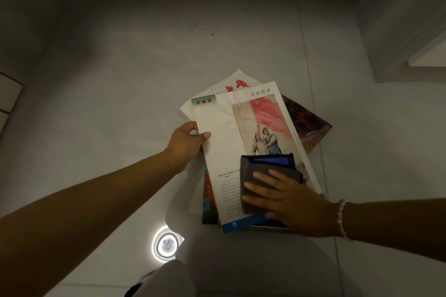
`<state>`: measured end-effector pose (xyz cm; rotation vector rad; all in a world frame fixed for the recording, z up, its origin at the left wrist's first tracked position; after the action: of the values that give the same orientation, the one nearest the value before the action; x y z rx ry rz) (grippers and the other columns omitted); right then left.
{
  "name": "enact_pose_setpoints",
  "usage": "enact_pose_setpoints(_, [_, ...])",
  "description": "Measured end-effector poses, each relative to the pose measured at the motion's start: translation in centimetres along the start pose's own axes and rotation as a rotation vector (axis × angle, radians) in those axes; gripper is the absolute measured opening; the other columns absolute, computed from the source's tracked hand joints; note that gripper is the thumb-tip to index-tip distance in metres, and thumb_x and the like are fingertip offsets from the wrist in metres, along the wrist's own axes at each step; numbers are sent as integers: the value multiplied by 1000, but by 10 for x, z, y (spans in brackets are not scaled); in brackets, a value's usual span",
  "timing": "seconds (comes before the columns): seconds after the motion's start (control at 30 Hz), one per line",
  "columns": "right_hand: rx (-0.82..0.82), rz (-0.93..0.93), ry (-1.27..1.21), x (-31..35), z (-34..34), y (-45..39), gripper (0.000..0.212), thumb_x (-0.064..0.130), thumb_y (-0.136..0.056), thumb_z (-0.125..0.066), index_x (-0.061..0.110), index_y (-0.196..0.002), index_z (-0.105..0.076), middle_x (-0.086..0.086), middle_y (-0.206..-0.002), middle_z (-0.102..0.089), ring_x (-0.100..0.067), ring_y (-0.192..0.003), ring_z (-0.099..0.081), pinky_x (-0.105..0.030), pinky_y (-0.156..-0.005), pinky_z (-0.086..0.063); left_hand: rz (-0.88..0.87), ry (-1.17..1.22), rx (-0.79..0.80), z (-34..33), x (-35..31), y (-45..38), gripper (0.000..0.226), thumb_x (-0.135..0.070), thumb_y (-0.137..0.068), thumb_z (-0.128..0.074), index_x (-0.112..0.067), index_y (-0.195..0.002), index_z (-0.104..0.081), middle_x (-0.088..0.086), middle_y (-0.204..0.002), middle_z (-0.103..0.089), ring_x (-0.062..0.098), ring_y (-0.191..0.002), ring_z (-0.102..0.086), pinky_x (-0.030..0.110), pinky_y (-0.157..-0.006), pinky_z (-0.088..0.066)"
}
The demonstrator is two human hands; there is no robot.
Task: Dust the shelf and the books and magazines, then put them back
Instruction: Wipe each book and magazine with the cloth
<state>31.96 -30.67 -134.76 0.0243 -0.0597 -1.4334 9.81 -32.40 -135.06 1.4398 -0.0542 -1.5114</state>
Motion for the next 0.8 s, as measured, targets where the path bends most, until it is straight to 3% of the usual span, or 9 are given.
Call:
enact_pose_setpoints(0.07, [3,7,-57,-13,-1,1,55,39,-92,-33,27,-145,-22,5,-148,-31,-19,-139,-22,-38,-116,-6,-12,-18,6,-1,-2,-1,15,-14,-93,-58,-19,-105,-51,10,-128,-58,32,-112,-58,48,-93,-51])
enact_pose_setpoints(0.2, [4,-291,-153,-80,1,-7,47,37,-102,-18,20,-144,-27,-5,-146,-41,-22,-137,-24,-37,-113,-7,-1,-5,7,0,-1,-1,15,-13,-93,-58,-18,-105,-52,10,-128,-58,32,-112,-58,49,-95,-50])
enact_pose_setpoints(0.27, [26,-381,-205,-101,3,-15,53,40,-102,-8,15,-145,-30,-8,-145,-41,-26,-138,-28,-35,-114,-5,18,37,-1,0,1,1,13,-11,-93,-58,-19,-102,-52,10,-126,-59,30,-109,-59,47,-94,-51])
enact_pose_setpoints(0.37, [-38,-499,-321,-118,8,-29,61,53,-96,0,22,-145,-19,1,-152,-22,-23,-143,-18,-30,-114,1,35,133,-2,1,2,4,11,-11,-93,-58,-18,-102,-55,9,-122,-62,29,-105,-62,42,-85,-55])
enact_pose_setpoints(0.43, [-94,-658,-495,-127,9,-34,57,49,-95,-7,23,-146,-16,2,-154,-16,-19,-145,-10,-27,-113,5,25,238,52,-3,-3,6,12,-12,-93,-57,-15,-105,-58,8,-116,-65,26,-99,-65,34,-75,-55])
enact_pose_setpoints(0.53, [-246,-870,-768,-134,17,-34,44,27,-104,-26,17,-147,-27,-4,-154,-28,-18,-144,-18,-26,-115,-6,4,320,242,-25,-18,11,25,-18,-92,-58,-16,-117,-58,5,-114,-67,24,-102,-65,32,-75,-54])
enact_pose_setpoints(0.6, [-378,-1028,-974,-142,27,-28,43,26,-104,-28,16,-145,-35,-7,-147,-40,-21,-137,-33,-23,-109,-22,0,277,307,-39,-23,15,23,-18,-91,-61,-19,-114,-59,3,-112,-67,22,-100,-65,34,-78,-54])
enact_pose_setpoints(0.7, [-475,-1252,-1081,-160,39,-19,42,27,-104,-26,7,-137,-44,-18,-130,-53,-29,-117,-50,-18,-84,-32,-13,226,240,-40,-22,13,22,-10,-92,-59,-17,-113,-58,6,-118,-63,23,-102,-61,41,-89,-51])
enact_pose_setpoints(0.8, [-531,-1363,-1057,-186,54,-9,45,30,-104,-22,6,-136,-43,-20,-131,-51,-30,-114,-50,-26,-88,-37,16,278,195,-35,-17,11,31,-5,-93,-57,-10,-123,-56,10,-119,-63,29,-107,-60,45,-95,-49])
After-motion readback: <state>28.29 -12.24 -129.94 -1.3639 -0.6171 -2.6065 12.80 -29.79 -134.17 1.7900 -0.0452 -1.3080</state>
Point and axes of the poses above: each hand's wrist, its own y-axis away from the middle knuckle, its own z-axis out of the back of the hand, x = y × z, the point moved 9 cm from there along -y, towards the middle knuckle
